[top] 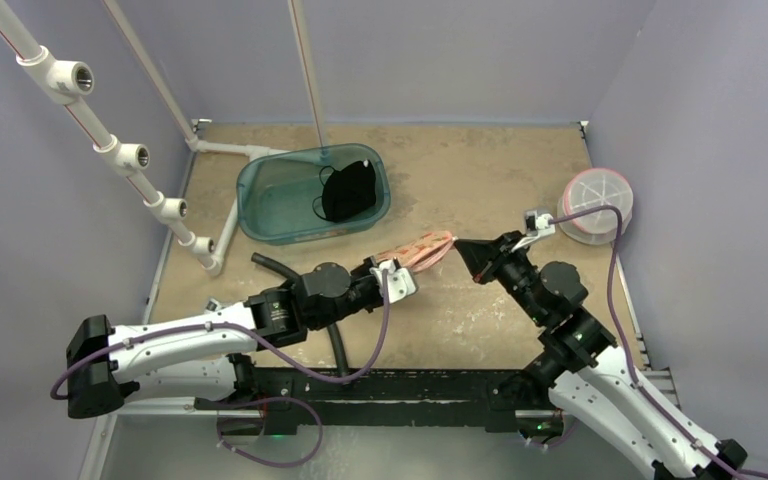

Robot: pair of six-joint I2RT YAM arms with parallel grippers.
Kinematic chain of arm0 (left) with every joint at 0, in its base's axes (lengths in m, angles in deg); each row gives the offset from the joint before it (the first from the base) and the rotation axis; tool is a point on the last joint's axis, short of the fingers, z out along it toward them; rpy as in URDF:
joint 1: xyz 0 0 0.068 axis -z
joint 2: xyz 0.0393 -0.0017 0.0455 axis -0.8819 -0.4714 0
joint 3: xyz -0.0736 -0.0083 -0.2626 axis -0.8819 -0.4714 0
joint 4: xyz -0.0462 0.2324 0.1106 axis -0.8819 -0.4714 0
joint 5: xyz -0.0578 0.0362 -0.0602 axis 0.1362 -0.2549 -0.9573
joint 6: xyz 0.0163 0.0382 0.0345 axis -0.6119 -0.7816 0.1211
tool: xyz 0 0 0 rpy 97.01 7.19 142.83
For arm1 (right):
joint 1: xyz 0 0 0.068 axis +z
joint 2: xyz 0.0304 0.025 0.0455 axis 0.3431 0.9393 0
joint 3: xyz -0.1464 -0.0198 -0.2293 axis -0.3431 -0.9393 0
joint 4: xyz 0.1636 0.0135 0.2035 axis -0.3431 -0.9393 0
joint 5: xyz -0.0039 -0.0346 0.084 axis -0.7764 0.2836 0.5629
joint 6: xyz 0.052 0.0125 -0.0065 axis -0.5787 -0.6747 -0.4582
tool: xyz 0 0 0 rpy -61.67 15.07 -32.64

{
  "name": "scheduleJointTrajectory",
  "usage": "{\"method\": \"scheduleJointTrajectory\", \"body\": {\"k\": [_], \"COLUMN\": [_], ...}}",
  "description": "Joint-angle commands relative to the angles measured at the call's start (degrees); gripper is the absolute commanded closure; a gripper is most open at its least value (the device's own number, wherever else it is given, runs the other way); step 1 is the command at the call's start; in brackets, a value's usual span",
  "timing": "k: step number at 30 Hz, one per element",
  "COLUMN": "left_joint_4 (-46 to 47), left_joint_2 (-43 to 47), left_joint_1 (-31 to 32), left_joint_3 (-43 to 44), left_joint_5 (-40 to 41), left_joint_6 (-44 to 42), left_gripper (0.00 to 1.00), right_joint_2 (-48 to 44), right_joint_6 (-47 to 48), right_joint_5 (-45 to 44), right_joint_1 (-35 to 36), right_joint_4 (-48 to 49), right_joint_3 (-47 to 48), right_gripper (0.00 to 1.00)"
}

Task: Unzip the laundry bag and remove the bra
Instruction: Unzip the laundry bag at the center of the board.

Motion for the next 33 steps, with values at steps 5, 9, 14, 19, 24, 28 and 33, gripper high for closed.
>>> {"method": "scheduleJointTrajectory", "body": {"k": [5,9,14,19,24,28,33], "left_joint_4": [9.73,5.67,1.11,1.27,-1.51,-1.66,2.28], "left_joint_2": [2.22,3.16,6.56,6.88,2.25,0.27,-1.46], "left_joint_1": [3.85,7.55,8.67,8.66,8.66,8.66,8.61], "left_joint_3": [-2.8,-0.47,1.59,2.41,5.49,6.0,5.11], "left_joint_5": [9.14,15.73,19.06,18.57,21.56,21.97,16.73], "left_joint_6": [6.55,6.59,10.58,15.2,22.59,24.7,24.84], "left_gripper": [0.52,0.39,0.21,0.2,0.18,0.16,0.1], "right_joint_2": [-0.25,-1.05,0.2,-1.0,-2.39,-3.76,-5.07], "right_joint_6": [6.19,6.55,7.26,7.05,6.81,5.94,5.58], "right_joint_5": [7.07,8.39,11.0,11.44,10.45,9.96,9.88], "right_joint_1": [-0.24,-0.24,-0.24,-0.24,-0.23,-0.28,-0.23], "right_joint_4": [4.71,4.79,3.65,3.93,3.83,3.47,2.84], "right_joint_3": [0.71,-0.08,0.01,-1.25,-2.23,-2.74,-3.02], "right_gripper": [1.0,1.0,1.0,1.0,1.0,1.0,1.0]}}
